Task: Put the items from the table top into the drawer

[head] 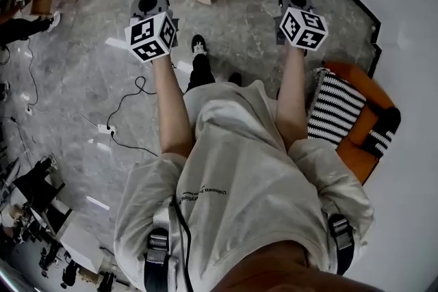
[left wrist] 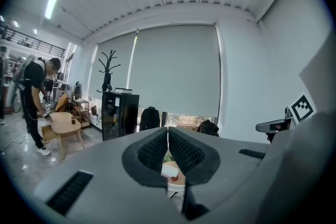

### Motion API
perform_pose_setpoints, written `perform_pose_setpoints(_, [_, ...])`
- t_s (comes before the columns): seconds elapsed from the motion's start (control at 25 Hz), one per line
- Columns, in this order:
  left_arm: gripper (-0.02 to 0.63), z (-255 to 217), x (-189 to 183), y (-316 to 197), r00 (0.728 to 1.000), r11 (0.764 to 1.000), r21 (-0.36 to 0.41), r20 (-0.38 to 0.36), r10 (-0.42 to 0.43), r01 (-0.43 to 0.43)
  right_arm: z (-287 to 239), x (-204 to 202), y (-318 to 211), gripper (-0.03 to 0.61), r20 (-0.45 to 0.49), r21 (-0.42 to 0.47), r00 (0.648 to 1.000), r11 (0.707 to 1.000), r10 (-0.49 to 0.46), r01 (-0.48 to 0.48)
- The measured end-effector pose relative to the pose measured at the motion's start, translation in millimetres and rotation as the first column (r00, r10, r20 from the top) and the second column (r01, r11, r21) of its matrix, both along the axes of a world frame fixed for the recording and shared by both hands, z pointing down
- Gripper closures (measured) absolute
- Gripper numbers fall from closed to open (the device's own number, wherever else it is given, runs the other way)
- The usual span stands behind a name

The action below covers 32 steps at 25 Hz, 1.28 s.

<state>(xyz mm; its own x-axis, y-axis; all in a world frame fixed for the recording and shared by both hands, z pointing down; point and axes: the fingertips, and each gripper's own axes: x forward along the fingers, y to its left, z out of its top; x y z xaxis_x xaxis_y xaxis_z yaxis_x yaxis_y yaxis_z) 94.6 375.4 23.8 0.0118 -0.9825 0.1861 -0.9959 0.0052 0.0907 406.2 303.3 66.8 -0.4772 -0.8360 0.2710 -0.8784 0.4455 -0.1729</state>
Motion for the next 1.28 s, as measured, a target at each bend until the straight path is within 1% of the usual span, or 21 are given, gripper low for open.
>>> perform_pose_setpoints(0.08, [0.592, 2.7, -6.3, -19.6, 1.0, 1.0, -0.006, 0.004, 0.004, -0.004, 1.8, -2.7, -16.6, 0.543, -0.014, -0.007, 1.0, 1.0, 0.012, -0.012])
perform_pose_setpoints(0.24, [0.592, 16.4, -24.6, -58.6, 0.996, 0.999, -0.039, 0.092, 0.013, -0.01, 17.5, -20.8, -47.4, 0.543, -0.049, -0.038, 0.999, 0.999, 0.021, -0.023])
perform_pose_setpoints(0.28, [0.592, 21.5, -28.3, -69.7, 0.995, 0.999, -0.048, 0.1, 0.025, -0.02, 23.2, -26.7, -55.2, 0.543, -0.057, -0.048, 0.998, 0.999, 0.019, -0.022])
perform_pose_setpoints(0.4, [0.592, 37.8, -40.3, -104.9, 0.995, 0.996, -0.068, 0.075, 0.064, -0.059, 38.0, -43.7, -82.1, 0.543, -0.08, -0.072, 0.996, 0.997, 0.023, -0.029])
perform_pose_setpoints(0.52, [0.592, 48.8, -55.7, -137.1, 0.994, 0.992, -0.088, 0.06, 0.093, -0.088, 43.7, -58.7, -108.9, 0.543, -0.086, -0.087, 0.995, 0.994, 0.051, -0.059])
perform_pose_setpoints(0.68, [0.592, 51.2, -76.7, -180.3, 0.991, 0.988, -0.083, 0.041, 0.131, -0.128, 40.4, -82.1, -138.5, 0.543, -0.097, -0.082, 0.991, 0.992, 0.091, -0.099])
perform_pose_setpoints(0.92, [0.592, 49.9, -93.0, -232.4, 0.978, 0.975, -0.082, 0.022, 0.208, -0.205, 34.5, -109.9, -167.0, 0.543, -0.097, -0.078, 0.984, 0.985, 0.149, -0.157])
perform_pose_setpoints(1.0, [0.592, 47.1, -93.9, -246.3, 0.974, 0.972, -0.071, 0.007, 0.226, -0.225, 33.7, -120.9, -168.4, 0.543, -0.103, -0.075, 0.982, 0.983, 0.159, -0.167])
perform_pose_setpoints(1.12, [0.592, 42.6, -86.7, -261.1, 0.963, 0.961, -0.05, -0.009, 0.27, -0.27, 34.2, -137.1, -165.5, 0.543, -0.151, -0.06, 0.978, 0.986, 0.142, -0.152])
perform_pose_setpoints(1.2, [0.592, 41.7, -79.1, -268.1, 0.954, 0.953, -0.042, -0.012, 0.298, -0.299, 31.8, -136.3, -165.2, 0.543, -0.169, -0.053, 0.974, 0.986, 0.149, -0.16])
perform_pose_setpoints(1.28, [0.592, 42.2, -69.7, -273.9, 0.947, 0.946, -0.037, -0.02, 0.321, -0.322, 26.6, -124.5, -165.2, 0.543, -0.165, -0.046, 0.97, 0.981, 0.18, -0.19])
